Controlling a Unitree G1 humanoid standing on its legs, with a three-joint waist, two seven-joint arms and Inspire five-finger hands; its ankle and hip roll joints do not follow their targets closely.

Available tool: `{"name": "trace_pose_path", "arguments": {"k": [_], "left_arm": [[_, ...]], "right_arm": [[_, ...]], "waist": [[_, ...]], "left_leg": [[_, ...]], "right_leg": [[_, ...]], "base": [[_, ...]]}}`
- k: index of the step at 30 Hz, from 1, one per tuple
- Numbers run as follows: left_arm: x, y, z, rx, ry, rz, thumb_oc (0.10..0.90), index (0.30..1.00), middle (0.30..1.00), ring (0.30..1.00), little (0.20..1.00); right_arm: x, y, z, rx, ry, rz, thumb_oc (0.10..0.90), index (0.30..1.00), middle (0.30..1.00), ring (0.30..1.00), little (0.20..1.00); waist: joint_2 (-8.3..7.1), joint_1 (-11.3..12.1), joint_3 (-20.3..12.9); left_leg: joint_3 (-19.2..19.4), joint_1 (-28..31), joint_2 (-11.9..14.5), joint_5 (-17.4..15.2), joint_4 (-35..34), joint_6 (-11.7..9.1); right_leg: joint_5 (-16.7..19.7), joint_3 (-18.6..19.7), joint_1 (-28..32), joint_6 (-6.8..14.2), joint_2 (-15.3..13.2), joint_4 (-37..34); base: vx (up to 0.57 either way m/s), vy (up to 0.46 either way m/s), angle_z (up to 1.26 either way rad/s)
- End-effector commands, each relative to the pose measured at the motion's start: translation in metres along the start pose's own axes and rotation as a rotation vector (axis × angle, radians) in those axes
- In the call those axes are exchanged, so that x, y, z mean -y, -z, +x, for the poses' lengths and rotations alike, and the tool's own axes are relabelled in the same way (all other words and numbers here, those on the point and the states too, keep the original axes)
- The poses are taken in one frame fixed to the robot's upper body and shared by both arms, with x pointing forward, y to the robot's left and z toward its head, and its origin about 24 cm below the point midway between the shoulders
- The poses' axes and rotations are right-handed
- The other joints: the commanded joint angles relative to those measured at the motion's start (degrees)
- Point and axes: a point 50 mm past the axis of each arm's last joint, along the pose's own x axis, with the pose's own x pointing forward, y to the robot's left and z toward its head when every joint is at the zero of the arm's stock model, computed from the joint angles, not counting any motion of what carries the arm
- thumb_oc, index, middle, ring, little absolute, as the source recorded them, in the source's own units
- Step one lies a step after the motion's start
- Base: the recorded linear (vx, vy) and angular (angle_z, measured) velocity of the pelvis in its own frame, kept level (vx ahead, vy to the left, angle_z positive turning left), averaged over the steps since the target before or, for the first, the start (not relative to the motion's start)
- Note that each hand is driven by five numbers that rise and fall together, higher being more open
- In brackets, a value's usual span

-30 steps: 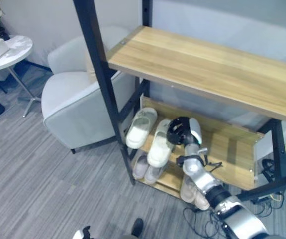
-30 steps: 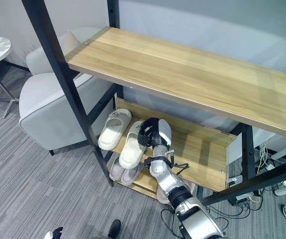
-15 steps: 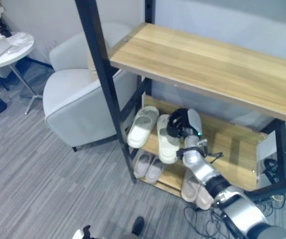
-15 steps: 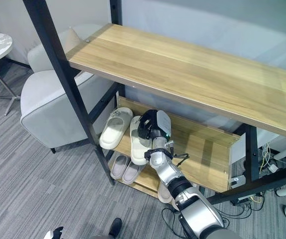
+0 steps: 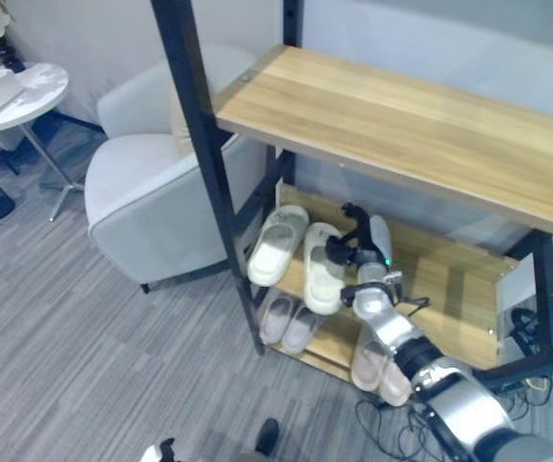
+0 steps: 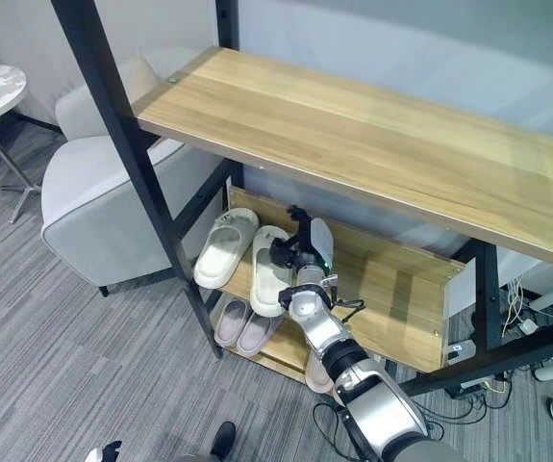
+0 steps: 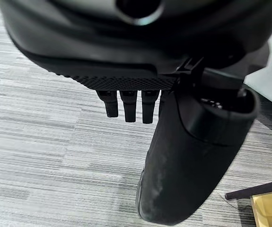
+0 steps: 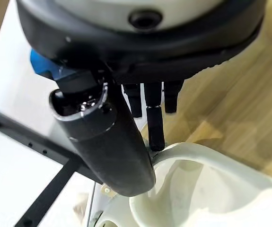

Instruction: Arrange the slippers neatly on the shoe rack.

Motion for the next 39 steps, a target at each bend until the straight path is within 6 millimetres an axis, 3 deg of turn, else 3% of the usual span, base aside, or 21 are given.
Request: {"name": "trace_pose_path", "arguments": {"k": [1,7,8,11,20,22,29,31,39], "left_arm": [[-0.007,0.003,0.003,-0.017,-0.027,0.03,0.8,0.9,0.9,0.9,0.9],[-0.004,0.005,0.002,-0.033,-0.001,0.013,0.8,0.9,0.9,0.9,0.9],[-0.002,0.005,0.001,-0.03,0.007,0.023,0.8,0.9,0.9,0.9,0.9],[-0.007,0.008,0.003,-0.05,-0.012,0.0,0.8,0.9,0.9,0.9,0.9],[-0.011,0.008,0.004,-0.061,-0.029,-0.035,0.8,0.9,0.9,0.9,0.9],[-0.008,0.015,0.001,-0.083,-0.014,-0.041,0.8,0.9,0.9,0.9,0.9],[-0.007,0.017,0.001,-0.083,0.003,-0.045,0.8,0.9,0.9,0.9,0.9],[-0.006,0.015,0.001,-0.073,0.008,-0.048,0.8,0.9,0.9,0.9,0.9],[-0.003,0.013,0.001,-0.062,0.04,-0.052,0.8,0.9,0.9,0.9,0.9]], "right_arm": [[0.013,-0.06,0.014,0.242,0.062,0.179,0.8,0.9,0.9,0.9,0.9],[0.009,-0.051,0.004,0.207,-0.003,0.294,0.8,0.9,0.9,0.9,0.9],[0.004,-0.05,-0.002,0.18,-0.041,0.406,0.8,0.9,0.9,0.9,0.9],[0.001,-0.047,-0.008,0.153,-0.07,0.517,0.8,0.9,0.9,0.9,0.9],[0.008,-0.049,-0.012,0.178,-0.071,0.621,0.8,0.9,0.9,0.9,0.9],[0.02,-0.05,-0.016,0.223,-0.03,0.692,0.8,0.9,0.9,0.9,0.9],[0.031,-0.039,-0.021,0.233,-0.004,0.67,0.8,0.9,0.9,0.9,0.9],[0.038,-0.028,-0.024,0.216,0.027,0.644,0.8,0.9,0.9,0.9,0.9],[0.035,-0.015,-0.028,0.171,-0.021,0.638,0.8,0.9,0.9,0.9,0.9]], "waist": [[2.53,1.4,0.6],[2.71,1.1,0.7],[2.67,0.9,0.7],[2.59,0.7,0.9],[2.66,0.5,0.9],[2.9,0.4,0.8],[3.0,-0.3,0.7],[3.03,-0.8,0.6],[3.03,-1.2,0.6]], "left_leg": [[4.3,7.6,0.0,-9.9,-0.3,2.6],[4.7,8.1,0.2,-10.0,-0.4,2.6],[4.8,8.2,0.3,-10.0,-0.4,2.5],[5.0,8.3,0.4,-10.0,-0.4,2.4],[5.3,8.8,0.7,-10.2,-0.4,2.4],[5.4,9.1,0.7,-10.4,-0.4,2.5],[5.6,9.6,0.8,-10.6,-0.4,2.5],[5.8,9.9,0.9,-10.8,-0.4,2.5],[5.9,10.1,1.2,-10.8,-0.4,2.4]], "right_leg": [[1.8,3.0,-0.9,5.6,-2.4,4.3],[1.4,3.1,-0.6,5.4,-2.1,4.0],[1.3,3.2,-0.5,5.3,-2.1,4.0],[1.4,3.2,-0.6,5.3,-2.0,4.1],[1.0,3.4,-0.3,5.3,-1.8,4.1],[0.9,3.3,-0.1,5.4,-1.9,4.1],[0.7,3.4,0.1,5.5,-1.9,4.2],[0.6,3.4,0.3,5.4,-1.8,4.2],[0.3,3.7,0.5,5.3,-1.6,4.2]], "base": [[0.0,0.0,0.0],[0.0,0.003,-0.03],[0.0,0.003,-0.11],[0.0,0.003,-0.06],[0.0,0.0,0.0],[0.0,0.0,0.0],[0.0,0.0,0.0],[0.0,0.0,0.0],[0.0,-0.005,-0.03]]}}
